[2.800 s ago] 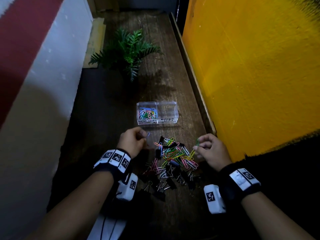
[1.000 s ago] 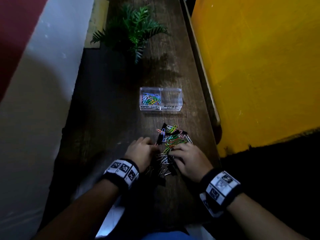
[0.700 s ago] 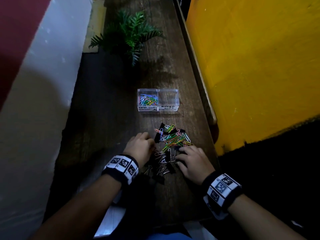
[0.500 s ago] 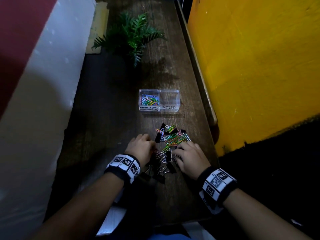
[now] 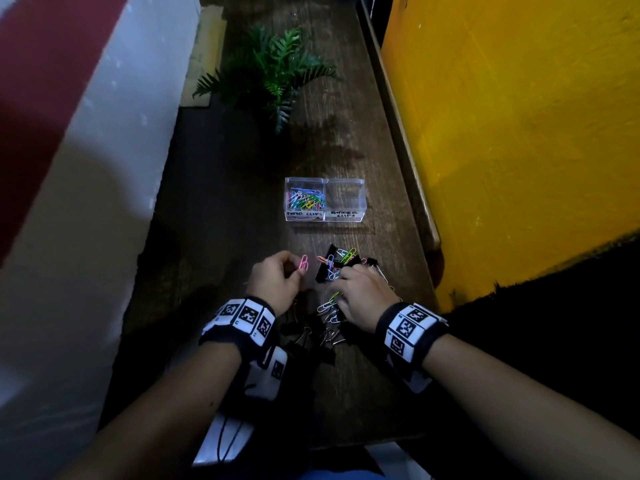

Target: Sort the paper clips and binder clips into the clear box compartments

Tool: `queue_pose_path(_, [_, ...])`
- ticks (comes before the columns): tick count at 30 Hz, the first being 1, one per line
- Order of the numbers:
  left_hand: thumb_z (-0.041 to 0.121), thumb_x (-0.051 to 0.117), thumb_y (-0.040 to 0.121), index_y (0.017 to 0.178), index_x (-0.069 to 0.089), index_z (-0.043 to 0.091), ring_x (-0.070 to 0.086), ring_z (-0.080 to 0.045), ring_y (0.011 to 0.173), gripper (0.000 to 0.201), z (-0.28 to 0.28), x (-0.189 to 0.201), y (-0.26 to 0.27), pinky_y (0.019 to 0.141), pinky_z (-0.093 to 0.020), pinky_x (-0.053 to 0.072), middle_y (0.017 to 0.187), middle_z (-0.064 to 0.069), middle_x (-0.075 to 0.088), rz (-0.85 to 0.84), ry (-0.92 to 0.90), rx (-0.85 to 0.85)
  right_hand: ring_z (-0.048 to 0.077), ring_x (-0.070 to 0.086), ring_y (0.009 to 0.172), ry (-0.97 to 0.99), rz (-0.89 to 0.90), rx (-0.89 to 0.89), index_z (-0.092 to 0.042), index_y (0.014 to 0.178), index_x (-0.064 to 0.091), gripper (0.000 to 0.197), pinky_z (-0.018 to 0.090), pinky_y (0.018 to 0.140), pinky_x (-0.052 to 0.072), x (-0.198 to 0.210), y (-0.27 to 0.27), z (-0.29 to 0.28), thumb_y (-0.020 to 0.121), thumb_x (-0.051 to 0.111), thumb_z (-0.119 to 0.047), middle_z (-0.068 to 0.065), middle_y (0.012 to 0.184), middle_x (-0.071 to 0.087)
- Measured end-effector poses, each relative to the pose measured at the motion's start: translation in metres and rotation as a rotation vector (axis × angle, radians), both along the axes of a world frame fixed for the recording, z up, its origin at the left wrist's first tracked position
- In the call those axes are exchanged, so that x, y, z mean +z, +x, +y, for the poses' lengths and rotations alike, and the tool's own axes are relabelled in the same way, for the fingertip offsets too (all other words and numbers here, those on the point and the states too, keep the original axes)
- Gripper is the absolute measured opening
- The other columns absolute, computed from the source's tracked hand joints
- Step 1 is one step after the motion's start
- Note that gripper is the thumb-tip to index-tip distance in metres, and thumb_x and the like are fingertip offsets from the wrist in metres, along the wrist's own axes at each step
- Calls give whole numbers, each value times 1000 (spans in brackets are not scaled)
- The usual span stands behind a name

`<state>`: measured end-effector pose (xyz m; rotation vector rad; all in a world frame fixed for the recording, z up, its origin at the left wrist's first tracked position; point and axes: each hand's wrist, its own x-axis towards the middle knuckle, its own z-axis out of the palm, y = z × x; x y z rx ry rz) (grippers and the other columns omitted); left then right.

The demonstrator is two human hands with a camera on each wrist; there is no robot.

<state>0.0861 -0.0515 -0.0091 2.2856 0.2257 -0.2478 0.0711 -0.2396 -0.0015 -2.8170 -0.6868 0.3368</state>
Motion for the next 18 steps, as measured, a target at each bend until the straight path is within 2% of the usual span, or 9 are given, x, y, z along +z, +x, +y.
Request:
queue_pose_path(5, [30, 67, 79, 95, 58, 38, 67, -13, 79, 20, 7, -7, -4, 75, -37, 57, 81, 13, 69, -1, -18, 20, 24, 52, 99, -124, 78, 155, -23, 98, 68, 18, 37, 83, 37, 3, 7, 13, 90, 53, -28, 2, 99, 59])
queue_pose_path(11, [21, 67, 83, 98, 62, 31, 66, -11, 81, 19, 10, -1, -8, 79, -33, 55, 80, 12, 69, 4, -38, 9, 25, 53, 104, -357, 77, 309, -15, 104, 65, 21, 36, 86, 38, 6, 21, 34, 89, 55, -25, 3, 104, 61])
queue_pose_path(18, [15, 66, 84, 100, 58, 30, 66, -8, 79, 24, 16, 6, -6, 73, -28, 55, 84, 12, 68, -53, -73, 23, 27, 53, 105, -341, 109, 320, -10, 108, 60, 23, 38, 87, 41, 3, 25, 37, 89, 55, -21, 8, 110, 62])
